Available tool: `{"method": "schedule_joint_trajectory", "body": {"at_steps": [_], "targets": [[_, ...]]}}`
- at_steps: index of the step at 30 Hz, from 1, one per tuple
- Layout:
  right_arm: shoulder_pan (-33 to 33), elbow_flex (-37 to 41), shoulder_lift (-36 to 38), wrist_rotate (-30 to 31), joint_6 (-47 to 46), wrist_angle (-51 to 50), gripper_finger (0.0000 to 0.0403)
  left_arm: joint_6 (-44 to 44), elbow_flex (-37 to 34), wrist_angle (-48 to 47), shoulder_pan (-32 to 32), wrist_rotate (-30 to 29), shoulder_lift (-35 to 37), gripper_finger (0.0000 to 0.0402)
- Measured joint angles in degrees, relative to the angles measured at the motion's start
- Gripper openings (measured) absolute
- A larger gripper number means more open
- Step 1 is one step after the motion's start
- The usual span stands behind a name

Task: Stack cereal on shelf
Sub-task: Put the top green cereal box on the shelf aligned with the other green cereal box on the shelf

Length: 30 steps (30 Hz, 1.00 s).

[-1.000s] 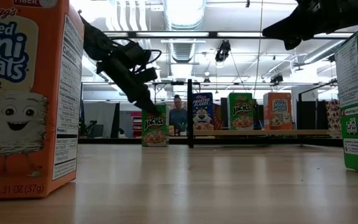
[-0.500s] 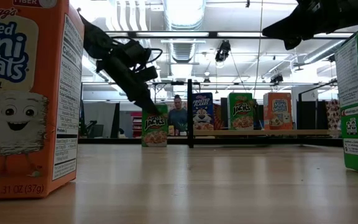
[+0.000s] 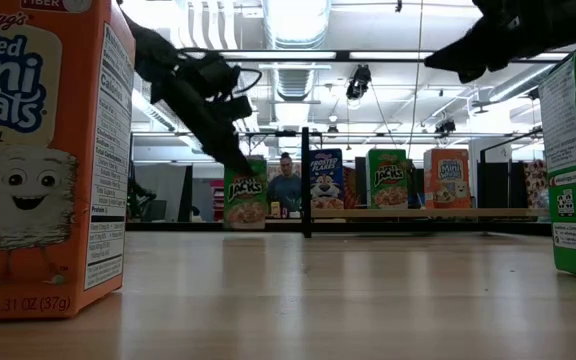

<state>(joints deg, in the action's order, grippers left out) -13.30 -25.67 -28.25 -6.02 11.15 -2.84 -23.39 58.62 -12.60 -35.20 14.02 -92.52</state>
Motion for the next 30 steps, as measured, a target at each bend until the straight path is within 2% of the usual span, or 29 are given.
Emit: {"method": "schedule_joint_trajectory", "body": {"at_steps": [9, 14, 23, 30], "targets": [[0.0, 0.9, 0.2, -0.6, 3.0, 0.1, 0.0012, 8.9, 0.6, -2.1, 7.4, 0.0, 8.3, 0.014], [0.0, 0.9, 0.2, -0.6, 3.0, 0.5, 0.0012, 13.0, 0.6, 0.7, 12.9, -0.1, 12.2, 0.014], [0.0, 0.9, 1.0, -3.5, 4.5, 1.4, 0.0012, 19.6, 0.6, 14.5, 20.2, -0.1, 14.0, 0.0139], [0.0, 0.9, 5.3, -8.1, 5.1, 1.4, 0.0012, 22.2, 0.6, 26.8, 21.7, -0.1, 12.1, 0.0139]]}}
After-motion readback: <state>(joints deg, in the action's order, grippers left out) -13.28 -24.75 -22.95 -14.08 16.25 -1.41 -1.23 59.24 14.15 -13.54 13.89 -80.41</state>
